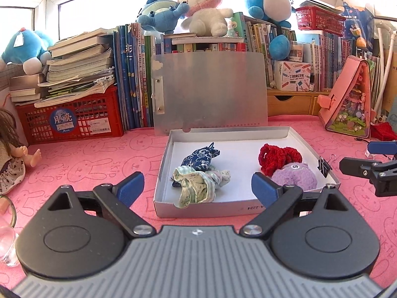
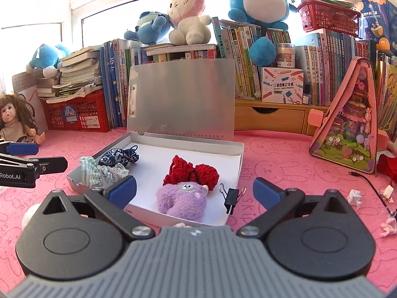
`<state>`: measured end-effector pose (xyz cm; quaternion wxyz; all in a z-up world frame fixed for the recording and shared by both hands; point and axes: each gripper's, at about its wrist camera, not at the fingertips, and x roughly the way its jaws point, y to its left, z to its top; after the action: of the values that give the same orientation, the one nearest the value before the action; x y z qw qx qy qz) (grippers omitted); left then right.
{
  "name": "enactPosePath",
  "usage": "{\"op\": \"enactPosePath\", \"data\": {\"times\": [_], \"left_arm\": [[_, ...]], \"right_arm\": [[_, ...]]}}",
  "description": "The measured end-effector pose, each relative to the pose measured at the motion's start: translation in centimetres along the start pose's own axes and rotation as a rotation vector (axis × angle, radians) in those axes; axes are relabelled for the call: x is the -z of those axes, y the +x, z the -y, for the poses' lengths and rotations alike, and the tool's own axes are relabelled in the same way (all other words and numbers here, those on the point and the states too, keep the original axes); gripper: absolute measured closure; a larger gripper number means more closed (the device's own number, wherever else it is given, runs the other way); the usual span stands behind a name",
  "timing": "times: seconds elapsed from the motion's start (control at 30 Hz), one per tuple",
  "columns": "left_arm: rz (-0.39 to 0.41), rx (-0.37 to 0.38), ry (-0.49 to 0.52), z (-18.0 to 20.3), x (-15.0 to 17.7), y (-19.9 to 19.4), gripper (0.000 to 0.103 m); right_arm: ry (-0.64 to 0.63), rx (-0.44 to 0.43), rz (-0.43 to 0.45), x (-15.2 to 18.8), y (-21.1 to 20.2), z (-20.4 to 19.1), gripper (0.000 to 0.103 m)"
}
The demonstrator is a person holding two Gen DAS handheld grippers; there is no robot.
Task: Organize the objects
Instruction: 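Move the left tool toward the white fluffy ball while the right tool approaches a black lid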
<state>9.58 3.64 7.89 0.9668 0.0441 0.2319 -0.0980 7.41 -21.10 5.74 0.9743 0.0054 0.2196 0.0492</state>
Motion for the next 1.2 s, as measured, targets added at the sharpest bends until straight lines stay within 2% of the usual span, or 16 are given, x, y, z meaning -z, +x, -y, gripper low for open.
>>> {"op": "enactPosePath", "data": {"times": [0.17, 0.33, 0.57, 0.77, 1.0, 1.2], "left_arm": [[-0.028, 0.0, 0.005, 0.1, 2.7, -0.9, 0.007], [-0.061, 0.002, -0.041, -0.3, 4.8, -1.3, 0.007], [-0.069, -0.017, -0.049, -0.3, 7.0, -1.7, 0.007], [-0.069, -0.014, -0.094, -0.8, 8.4, -1.4, 0.007], [-0.076, -0.05, -0.087, -0.8, 9.6, -1.0, 0.007], [-0.094, -0.072, -0.096, -0.8, 10.4, -0.5, 0.007]], "right_arm": [[-0.035, 0.007, -0.009, 1.7, -1.2, -0.3, 0.0], [-0.031, 0.006, -0.021, 3.2, -2.1, -0.4, 0.0], [-0.019, 0.014, -0.068, 6.2, -2.8, -0.6, 0.0], [0.0, 0.018, -0.107, 8.2, -3.3, -0.6, 0.0], [0.02, 0.027, -0.132, 9.6, -3.5, -0.5, 0.0], [-0.013, 0.075, -0.147, 10.1, -3.5, -1.2, 0.0]]}}
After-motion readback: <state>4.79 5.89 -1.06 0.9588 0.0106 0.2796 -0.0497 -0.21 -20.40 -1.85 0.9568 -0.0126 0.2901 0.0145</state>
